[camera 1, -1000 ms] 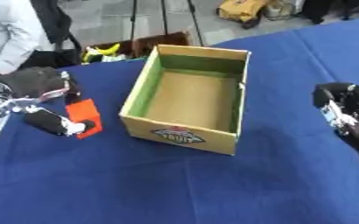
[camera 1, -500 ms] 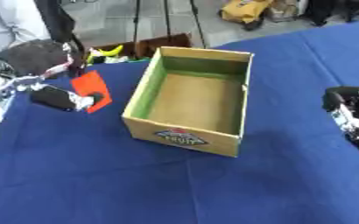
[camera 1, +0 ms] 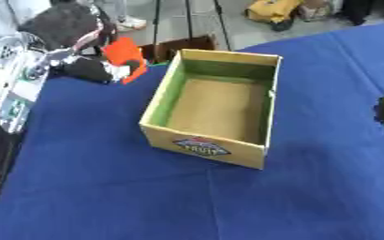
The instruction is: Pick up objects on the table and place them in the box.
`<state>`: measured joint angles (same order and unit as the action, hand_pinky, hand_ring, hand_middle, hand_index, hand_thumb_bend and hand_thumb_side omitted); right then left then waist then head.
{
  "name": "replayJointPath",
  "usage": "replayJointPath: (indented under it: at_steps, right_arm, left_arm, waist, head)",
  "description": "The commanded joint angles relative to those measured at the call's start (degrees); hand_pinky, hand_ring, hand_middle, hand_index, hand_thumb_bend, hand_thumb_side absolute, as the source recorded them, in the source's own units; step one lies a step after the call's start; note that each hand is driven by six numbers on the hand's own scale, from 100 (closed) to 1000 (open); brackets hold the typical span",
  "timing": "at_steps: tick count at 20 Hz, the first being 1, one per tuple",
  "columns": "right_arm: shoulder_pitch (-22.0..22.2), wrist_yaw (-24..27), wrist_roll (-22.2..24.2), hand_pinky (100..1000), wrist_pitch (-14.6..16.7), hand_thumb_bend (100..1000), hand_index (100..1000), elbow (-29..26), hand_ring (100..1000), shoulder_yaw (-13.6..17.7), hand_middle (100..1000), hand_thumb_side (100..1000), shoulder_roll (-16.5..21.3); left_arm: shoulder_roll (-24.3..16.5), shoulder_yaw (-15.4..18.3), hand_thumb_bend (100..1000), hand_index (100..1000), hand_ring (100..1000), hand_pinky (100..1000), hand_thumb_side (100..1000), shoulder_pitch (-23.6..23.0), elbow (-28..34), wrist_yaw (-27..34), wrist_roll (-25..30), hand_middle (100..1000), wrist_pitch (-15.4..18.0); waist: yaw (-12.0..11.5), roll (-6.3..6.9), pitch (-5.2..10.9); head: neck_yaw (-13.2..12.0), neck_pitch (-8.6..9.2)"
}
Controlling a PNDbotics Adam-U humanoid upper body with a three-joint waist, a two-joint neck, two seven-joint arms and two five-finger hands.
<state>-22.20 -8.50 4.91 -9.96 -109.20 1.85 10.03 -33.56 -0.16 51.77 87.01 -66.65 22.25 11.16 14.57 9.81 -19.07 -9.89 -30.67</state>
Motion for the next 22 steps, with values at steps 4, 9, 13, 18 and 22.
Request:
replayJointPath:
  at_steps: [4,9,13,18,22]
  right_arm:
    - [-1.2,0.1,0.9,857,-0.1,274,720,-1.6,814,-0.7,520,505,-0.4]
    - [-1.6,0.2,1.4,858,-0.3,272,720,-1.8,814,-1.1,521,504,-1.1]
    - [-1.8,0.2,1.6,858,-0.5,271,720,-1.9,815,-1.3,521,502,-1.3]
    - [-1.9,0.0,1.6,858,-0.7,274,720,-1.8,815,-1.2,520,499,-1.2]
    - [-1.9,-0.5,0.8,855,-1.2,278,720,-1.6,815,-0.8,519,487,-0.8]
  left_arm:
    - [0.3,0.1,303,574,331,100,833,3.5,0.2,0.4,-3.9,400,-1.0]
    - [2.2,-1.4,336,573,322,100,825,4.9,0.4,1.9,-7.8,378,-0.3]
    - [4.2,-2.8,347,572,320,100,819,5.0,-0.1,2.7,-10.5,376,1.1]
    - [6.7,-3.8,343,571,322,100,815,4.0,-2.0,1.1,-11.5,383,3.1]
    - [8.2,-3.6,338,570,322,100,806,2.6,-3.5,-1.3,-11.4,389,3.6]
  waist:
    - [1.4,0.09,0.69]
    - [2.6,0.38,0.36]
    - [3.3,0.63,0.05]
    - [3.3,0.77,-0.32]
    - [3.0,0.76,-0.66]
  head:
    - [-1.5,0.04]
    - [-2.1,0.30]
    - [-2.2,0.57]
    - [-2.0,0.68]
    - [-1.4,0.94]
